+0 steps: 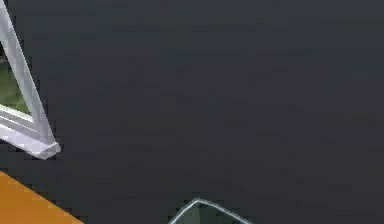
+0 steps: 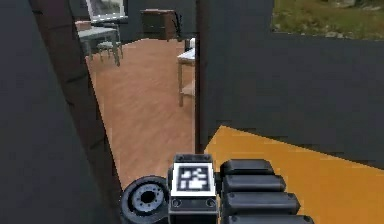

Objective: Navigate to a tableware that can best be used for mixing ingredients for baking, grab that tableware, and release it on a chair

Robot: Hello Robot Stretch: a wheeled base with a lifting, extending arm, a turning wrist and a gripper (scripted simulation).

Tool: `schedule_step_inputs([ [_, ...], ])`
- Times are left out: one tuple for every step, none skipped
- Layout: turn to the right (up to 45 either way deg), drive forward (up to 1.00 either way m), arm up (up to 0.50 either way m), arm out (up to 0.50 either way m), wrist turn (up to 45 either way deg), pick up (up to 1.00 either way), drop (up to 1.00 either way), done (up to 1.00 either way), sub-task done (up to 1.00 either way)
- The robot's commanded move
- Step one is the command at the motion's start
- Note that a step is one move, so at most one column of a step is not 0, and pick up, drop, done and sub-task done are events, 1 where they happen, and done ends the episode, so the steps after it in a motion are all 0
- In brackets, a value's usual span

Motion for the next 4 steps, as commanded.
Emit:
schedule_step_inputs([
  [-45.0, 0.00, 0.00, 0.00, 0.0, 0.00, 0.00, 0.00, 0.00],
  [-18.0, 0.00, 0.00, 0.00, 0.0, 0.00, 0.00, 0.00, 0.00],
  [0.0, 0.25, 0.00, 0.00, 0.0, 0.00, 0.00, 0.00, 0.00],
  [45.0, 0.00, 0.00, 0.00, 0.0, 0.00, 0.00, 0.00, 0.00],
])
